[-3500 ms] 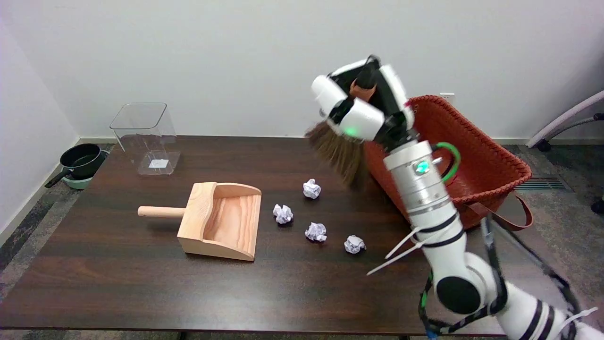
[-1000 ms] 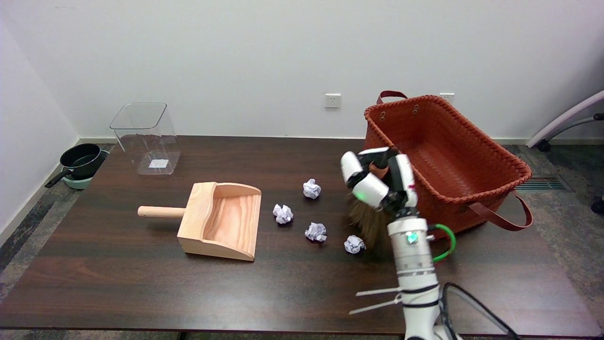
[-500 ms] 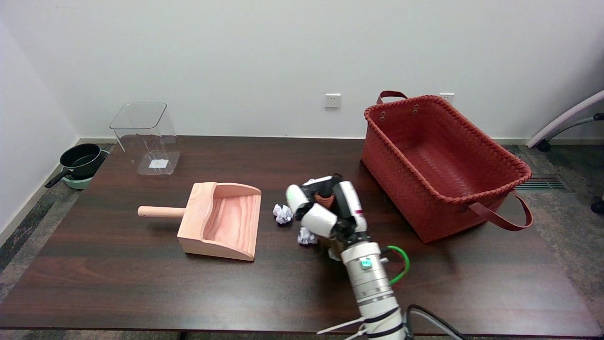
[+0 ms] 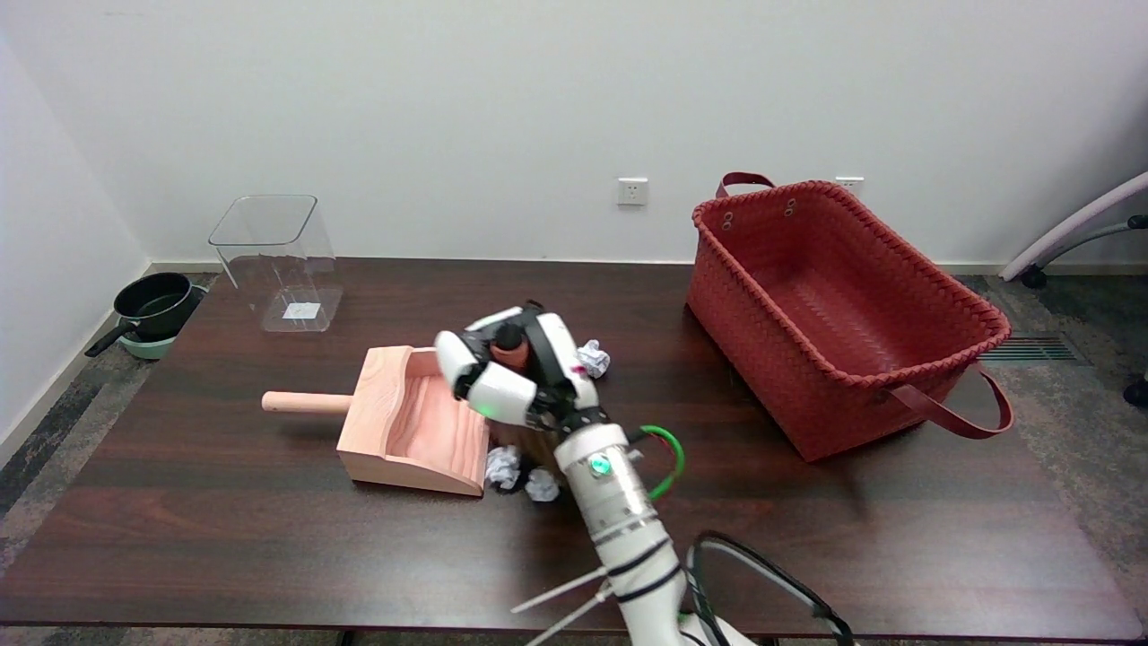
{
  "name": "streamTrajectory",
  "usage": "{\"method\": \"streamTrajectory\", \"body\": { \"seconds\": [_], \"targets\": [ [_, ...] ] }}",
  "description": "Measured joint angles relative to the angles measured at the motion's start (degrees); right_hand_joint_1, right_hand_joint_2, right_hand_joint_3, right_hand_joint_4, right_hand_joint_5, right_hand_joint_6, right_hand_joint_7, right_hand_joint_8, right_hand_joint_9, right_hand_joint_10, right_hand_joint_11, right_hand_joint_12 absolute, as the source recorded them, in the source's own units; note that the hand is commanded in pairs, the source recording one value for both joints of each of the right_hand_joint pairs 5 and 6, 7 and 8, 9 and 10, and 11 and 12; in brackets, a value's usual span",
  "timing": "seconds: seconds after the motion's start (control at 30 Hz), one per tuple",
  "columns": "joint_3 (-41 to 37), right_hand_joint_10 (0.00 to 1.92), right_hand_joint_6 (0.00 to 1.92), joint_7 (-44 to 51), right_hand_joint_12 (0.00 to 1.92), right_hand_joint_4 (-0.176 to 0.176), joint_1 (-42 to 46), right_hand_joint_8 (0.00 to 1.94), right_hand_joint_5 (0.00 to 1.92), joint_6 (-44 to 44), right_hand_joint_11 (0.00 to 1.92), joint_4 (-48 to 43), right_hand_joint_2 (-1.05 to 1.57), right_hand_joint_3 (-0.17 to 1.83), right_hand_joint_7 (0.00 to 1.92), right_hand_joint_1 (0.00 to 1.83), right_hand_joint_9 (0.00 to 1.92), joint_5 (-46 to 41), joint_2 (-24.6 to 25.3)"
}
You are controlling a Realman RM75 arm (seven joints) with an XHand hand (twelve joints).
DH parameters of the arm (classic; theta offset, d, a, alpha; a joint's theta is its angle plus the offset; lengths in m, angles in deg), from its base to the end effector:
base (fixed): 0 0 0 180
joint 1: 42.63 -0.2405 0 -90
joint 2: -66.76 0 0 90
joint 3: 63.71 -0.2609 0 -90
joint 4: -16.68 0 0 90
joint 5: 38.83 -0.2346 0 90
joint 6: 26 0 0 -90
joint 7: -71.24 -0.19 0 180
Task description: Sweep the paper ball into the dustpan.
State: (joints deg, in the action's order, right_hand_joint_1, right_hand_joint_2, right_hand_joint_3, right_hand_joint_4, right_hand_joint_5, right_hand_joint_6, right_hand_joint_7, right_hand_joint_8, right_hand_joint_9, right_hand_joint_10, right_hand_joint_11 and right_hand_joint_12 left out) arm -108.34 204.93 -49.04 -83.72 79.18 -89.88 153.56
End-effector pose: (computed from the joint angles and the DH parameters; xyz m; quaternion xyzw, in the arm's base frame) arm -0.2957 -0.3664 0.1014 0.5982 -0.4163 0.5545 0.4017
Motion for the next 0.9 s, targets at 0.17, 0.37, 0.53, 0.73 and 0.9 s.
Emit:
{"method": "streamTrajectory", "body": {
  "seconds": [0.17, 0.37, 0.53, 0.73, 0.9],
  "targets": [
    [0.9, 1.92, 1.92, 0.0, 1.92, 0.0, -3.4, 1.92, 1.92, 2.0, 1.92, -1.6, 1.52, 1.15, 1.92, 0.82, 1.92, 0.2, 1.8],
    [1.7, 1.92, 1.92, 0.0, 1.92, 0.0, -6.4, 1.92, 1.92, 3.7, 1.92, -3.1, 1.53, 1.16, 1.92, 0.81, 1.92, 0.2, 3.6],
    [2.1, 1.92, 1.92, 0.0, 1.92, 0.0, -8.4, 1.92, 1.92, 4.9, 1.92, -4.0, 1.53, 1.16, 1.92, 0.81, 1.92, 0.2, 4.7],
    [2.2, 1.92, 1.92, 0.0, 1.92, 0.0, -9.7, 1.92, 1.92, 5.1, 1.92, -3.9, 1.53, 1.11, 1.92, 0.83, 1.92, 0.2, 4.9],
    [2.2, 1.92, 1.92, 0.0, 1.92, 0.0, -10.1, 1.92, 1.92, 5.0, 1.92, -2.3, 1.54, 1.09, 1.92, 0.84, 1.92, 0.2, 4.0]
  ]
}}
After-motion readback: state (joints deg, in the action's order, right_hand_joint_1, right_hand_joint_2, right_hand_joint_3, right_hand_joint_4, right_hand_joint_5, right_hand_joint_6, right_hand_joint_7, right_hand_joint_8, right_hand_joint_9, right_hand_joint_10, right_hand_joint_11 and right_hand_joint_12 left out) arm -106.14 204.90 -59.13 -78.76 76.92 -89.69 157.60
